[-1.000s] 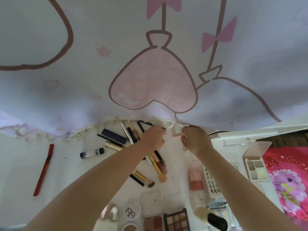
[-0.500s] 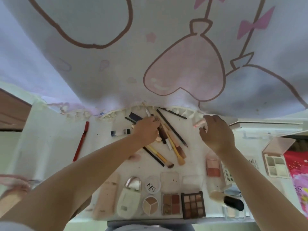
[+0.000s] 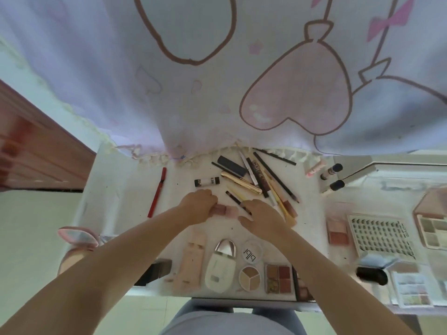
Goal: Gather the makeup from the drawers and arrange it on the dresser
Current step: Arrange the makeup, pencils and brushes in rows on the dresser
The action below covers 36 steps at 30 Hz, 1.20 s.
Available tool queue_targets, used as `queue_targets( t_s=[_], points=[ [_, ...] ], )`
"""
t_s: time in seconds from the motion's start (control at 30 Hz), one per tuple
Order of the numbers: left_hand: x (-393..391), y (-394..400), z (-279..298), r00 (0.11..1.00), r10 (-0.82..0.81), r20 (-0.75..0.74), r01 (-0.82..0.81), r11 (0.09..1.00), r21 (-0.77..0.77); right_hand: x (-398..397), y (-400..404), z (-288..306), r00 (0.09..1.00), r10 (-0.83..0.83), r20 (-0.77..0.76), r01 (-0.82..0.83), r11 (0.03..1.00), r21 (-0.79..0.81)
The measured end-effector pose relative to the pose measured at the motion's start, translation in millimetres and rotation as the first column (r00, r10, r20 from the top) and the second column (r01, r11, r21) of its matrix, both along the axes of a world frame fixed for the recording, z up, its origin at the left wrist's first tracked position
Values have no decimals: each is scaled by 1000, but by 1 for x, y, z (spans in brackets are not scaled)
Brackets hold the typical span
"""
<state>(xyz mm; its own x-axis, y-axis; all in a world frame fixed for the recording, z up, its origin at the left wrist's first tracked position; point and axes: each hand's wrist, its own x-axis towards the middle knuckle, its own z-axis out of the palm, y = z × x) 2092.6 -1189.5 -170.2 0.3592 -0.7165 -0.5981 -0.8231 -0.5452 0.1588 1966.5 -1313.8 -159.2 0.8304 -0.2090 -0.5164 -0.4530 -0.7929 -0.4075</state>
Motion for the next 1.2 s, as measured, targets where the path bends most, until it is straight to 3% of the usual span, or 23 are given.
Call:
queue_targets(
  t_s=[0.1, 0.2, 0.27, 0.37, 0.5, 0.57, 0.67, 0.77, 0.83, 0.9, 0.97, 1.03, 1.13, 1.2],
  points=[
    [-3, -6, 17, 997, 6, -82, -18, 989, -146, 2, 3, 4, 976, -209, 61, 193, 961, 198],
    [-7, -9, 45, 989, 32, -141, -81, 931, -355, 9, -4, 24, 821, -569, 40, 491, 741, 459],
    [-8, -10, 67, 968, 88, -236, -197, 847, -494, 21, -11, 50, 755, -643, 129, 513, 702, 493],
    [-10, -21, 109, 929, 190, -319, -366, 609, -703, 44, -14, 111, 648, -707, 282, 485, 669, 563],
    [-6, -38, 166, 849, 282, -447, -505, 183, -843, 63, -11, 180, 514, -613, 600, 333, 787, 519],
    [1, -41, 188, 832, 251, -494, -531, 102, -842, 64, -10, 201, 442, -572, 691, 281, 820, 499],
    [9, -42, 221, 805, 276, -526, -576, 149, -803, 64, -12, 217, 337, -477, 812, 235, 878, 418],
    [8, -48, 249, 624, 222, -749, -781, 198, -592, 63, -19, 230, 244, -184, 952, 184, 973, 141],
    [8, -50, 261, 569, 191, -800, -818, 238, -524, 62, -28, 242, 249, -109, 962, 140, 987, 76],
    [11, -47, 274, 601, 175, -779, -779, 346, -523, 60, -37, 255, 299, -192, 935, 93, 981, 171],
    [14, -39, 289, 726, 147, -672, -637, 513, -575, 57, -45, 271, 420, -431, 799, 85, 895, 438],
    [18, -34, 303, 859, 134, -494, -468, 599, -650, 54, -50, 291, 540, -572, 618, 156, 789, 594],
    [19, -37, 321, 977, 195, -90, -186, 553, -812, 52, -52, 322, 718, -511, 473, 271, 830, 487],
    [21, -40, 332, 959, 245, 143, -2, 511, -860, 52, -55, 337, 726, -475, 496, 234, 850, 471]
  ],
)
